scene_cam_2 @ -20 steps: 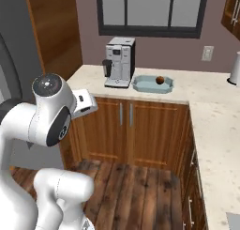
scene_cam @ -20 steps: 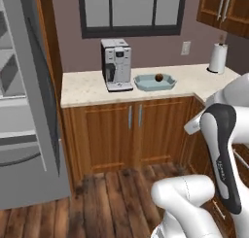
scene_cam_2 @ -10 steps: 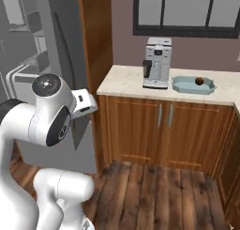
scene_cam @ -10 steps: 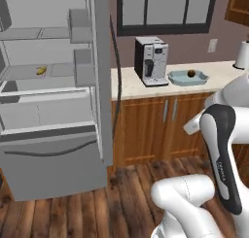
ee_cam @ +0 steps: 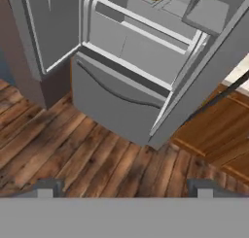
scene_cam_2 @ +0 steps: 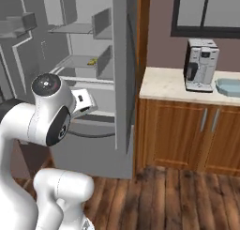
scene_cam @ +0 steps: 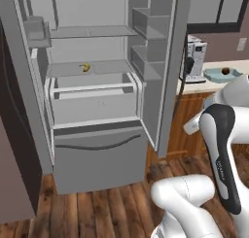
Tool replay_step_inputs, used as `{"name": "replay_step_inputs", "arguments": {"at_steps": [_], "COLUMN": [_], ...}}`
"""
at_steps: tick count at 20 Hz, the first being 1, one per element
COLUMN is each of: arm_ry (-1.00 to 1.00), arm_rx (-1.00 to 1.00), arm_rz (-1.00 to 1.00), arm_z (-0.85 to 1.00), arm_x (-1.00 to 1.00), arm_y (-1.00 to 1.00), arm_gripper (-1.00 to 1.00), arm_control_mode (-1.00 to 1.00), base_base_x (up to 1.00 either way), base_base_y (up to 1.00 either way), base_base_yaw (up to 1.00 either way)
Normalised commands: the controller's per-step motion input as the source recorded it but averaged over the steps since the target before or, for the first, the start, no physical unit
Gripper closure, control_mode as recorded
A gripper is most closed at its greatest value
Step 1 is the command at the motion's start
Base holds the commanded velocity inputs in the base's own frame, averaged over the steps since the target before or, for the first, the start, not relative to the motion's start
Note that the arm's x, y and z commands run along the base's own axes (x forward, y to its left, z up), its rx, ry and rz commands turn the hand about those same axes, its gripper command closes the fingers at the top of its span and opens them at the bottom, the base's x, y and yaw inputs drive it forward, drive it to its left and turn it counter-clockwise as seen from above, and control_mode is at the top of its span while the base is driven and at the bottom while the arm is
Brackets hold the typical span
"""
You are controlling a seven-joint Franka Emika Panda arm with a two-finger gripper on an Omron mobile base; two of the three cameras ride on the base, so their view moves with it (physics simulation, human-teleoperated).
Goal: Pick the orange and banana from the fridge and place them inside the tupperware on the counter.
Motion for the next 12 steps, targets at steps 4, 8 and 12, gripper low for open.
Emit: {"name": "replay_step_inputs", "arguments": {"at_steps": [4,8,12], "arm_ry": [0.0,0.0,0.0], "arm_rx": [0.0,0.0,0.0], "arm_rz": [0.0,0.0,0.0], "arm_z": [0.0,0.0,0.0], "arm_x": [0.0,0.0,0.0], "arm_y": [0.0,0.0,0.0], "arm_gripper": [-1.0,-1.0,-1.0], "arm_control_mode": [1.0,1.0,1.0], "base_base_x": [0.0,0.07,0.26], "base_base_y": [0.98,0.73,0.34], "base_base_yaw": [0.0,0.0,0.0]}}
